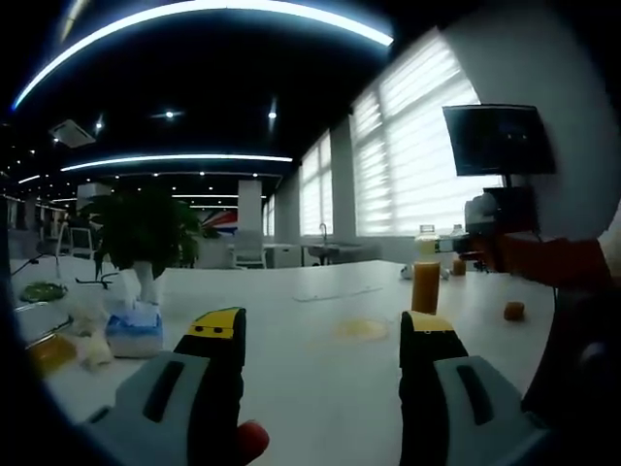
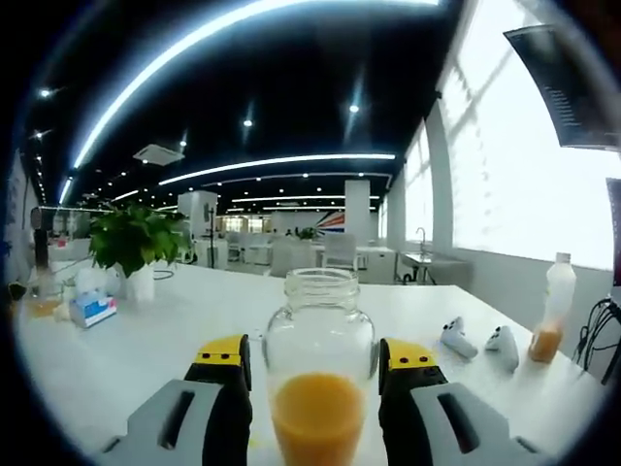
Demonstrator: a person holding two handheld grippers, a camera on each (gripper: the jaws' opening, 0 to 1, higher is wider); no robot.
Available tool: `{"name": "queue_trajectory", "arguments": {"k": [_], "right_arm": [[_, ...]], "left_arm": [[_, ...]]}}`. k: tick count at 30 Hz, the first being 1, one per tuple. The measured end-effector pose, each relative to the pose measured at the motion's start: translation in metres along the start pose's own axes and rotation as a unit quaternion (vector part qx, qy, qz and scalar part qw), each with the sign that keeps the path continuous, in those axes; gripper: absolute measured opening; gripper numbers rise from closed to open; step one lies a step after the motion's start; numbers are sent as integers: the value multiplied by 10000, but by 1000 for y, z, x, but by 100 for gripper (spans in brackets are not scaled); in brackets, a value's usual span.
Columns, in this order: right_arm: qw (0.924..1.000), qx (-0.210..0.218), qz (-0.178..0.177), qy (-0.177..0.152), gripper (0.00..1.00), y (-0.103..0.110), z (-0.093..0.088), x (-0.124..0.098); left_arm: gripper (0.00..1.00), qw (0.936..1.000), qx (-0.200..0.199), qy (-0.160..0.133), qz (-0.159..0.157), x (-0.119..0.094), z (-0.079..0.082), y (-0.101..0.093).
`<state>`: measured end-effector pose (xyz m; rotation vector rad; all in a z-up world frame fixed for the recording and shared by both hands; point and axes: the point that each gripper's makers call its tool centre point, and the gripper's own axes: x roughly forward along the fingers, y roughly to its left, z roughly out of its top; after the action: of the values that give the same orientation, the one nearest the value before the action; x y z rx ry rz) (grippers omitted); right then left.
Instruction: Open the Petri dish lid, place the lid on the table, pour the liquid culture medium into the Petri dish, pick up the Petri dish lid from the table, and close the Petri dish
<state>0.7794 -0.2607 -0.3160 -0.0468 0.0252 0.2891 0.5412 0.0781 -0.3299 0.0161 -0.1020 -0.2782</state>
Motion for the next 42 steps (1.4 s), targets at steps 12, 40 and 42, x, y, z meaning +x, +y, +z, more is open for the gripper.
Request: {"name": "queue_trajectory", "arguments": {"k": [12,40,42], "right_arm": [[9999,-80,-104,-42,43,-4,1,3],[9998,-91,-136,-93,41,-4,0,4],[9998,-117,-131,-83,41,-4,0,4]], "left_arm": [[56,10000,7,29,-11,2,-2,0],[55,10000,11,39,37,5,1,3],[55,10000,8,41,47,5,0,3]]}}
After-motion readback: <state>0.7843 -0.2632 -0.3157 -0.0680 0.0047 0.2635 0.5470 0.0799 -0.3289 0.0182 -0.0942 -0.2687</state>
